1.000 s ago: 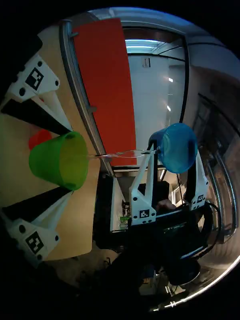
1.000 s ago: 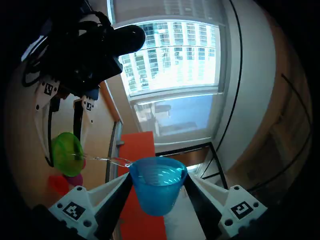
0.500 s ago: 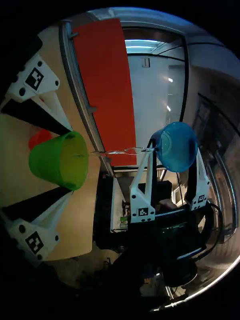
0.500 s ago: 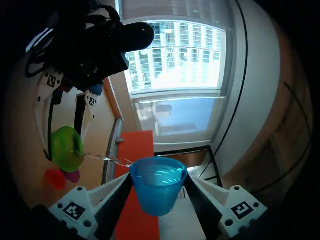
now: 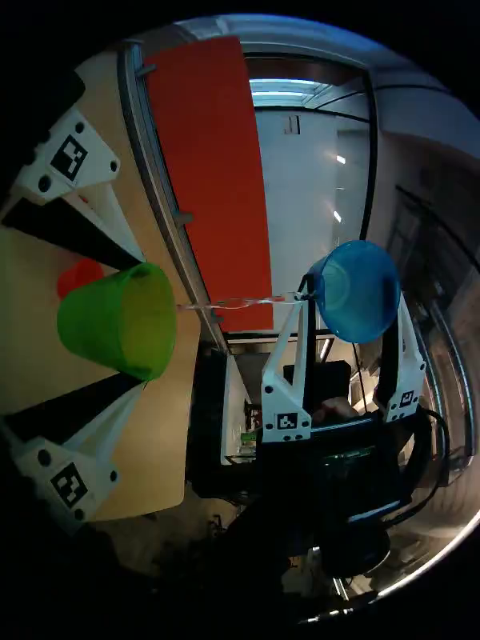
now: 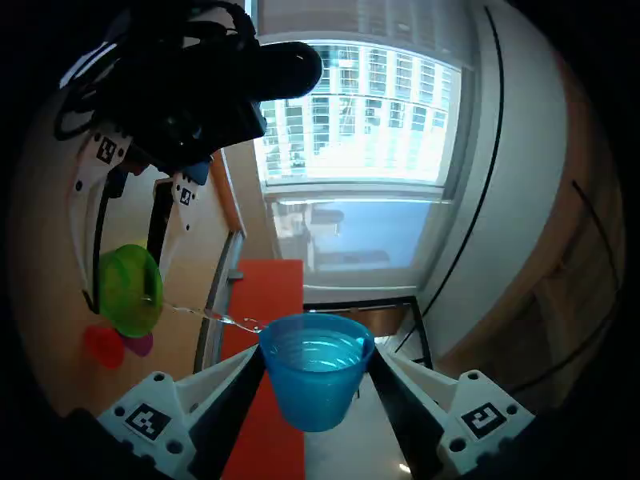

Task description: Pour water

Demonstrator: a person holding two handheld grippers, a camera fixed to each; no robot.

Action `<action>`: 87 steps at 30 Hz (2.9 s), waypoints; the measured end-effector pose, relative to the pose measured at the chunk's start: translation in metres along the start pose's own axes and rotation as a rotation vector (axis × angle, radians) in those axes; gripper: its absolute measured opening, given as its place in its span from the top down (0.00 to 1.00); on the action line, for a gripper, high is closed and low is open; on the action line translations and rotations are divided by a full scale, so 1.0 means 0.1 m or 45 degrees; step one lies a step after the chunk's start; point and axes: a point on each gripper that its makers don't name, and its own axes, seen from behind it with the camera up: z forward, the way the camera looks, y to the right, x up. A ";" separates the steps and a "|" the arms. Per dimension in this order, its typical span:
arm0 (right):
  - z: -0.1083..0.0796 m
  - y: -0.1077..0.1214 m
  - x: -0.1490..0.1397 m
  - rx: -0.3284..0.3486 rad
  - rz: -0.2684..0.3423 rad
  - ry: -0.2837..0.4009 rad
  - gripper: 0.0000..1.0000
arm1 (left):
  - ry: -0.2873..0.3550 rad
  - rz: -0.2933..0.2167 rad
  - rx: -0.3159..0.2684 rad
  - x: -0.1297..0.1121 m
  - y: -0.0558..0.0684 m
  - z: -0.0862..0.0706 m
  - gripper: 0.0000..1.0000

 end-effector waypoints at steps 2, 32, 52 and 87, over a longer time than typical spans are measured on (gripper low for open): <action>0.00 0.00 0.02 0.000 -0.014 0.003 0.10 | -0.001 0.003 0.000 0.00 0.00 0.01 0.14; 0.01 -0.03 0.18 -0.001 -0.144 0.020 0.10 | 0.006 -0.012 0.010 0.00 -0.02 0.01 0.14; -0.06 -0.07 0.08 -0.002 0.313 0.027 0.10 | 0.016 -0.014 0.024 0.04 -0.06 -0.01 0.14; -0.42 -0.38 0.46 0.212 1.740 0.112 0.10 | 0.009 0.012 0.049 0.08 -0.08 0.00 0.14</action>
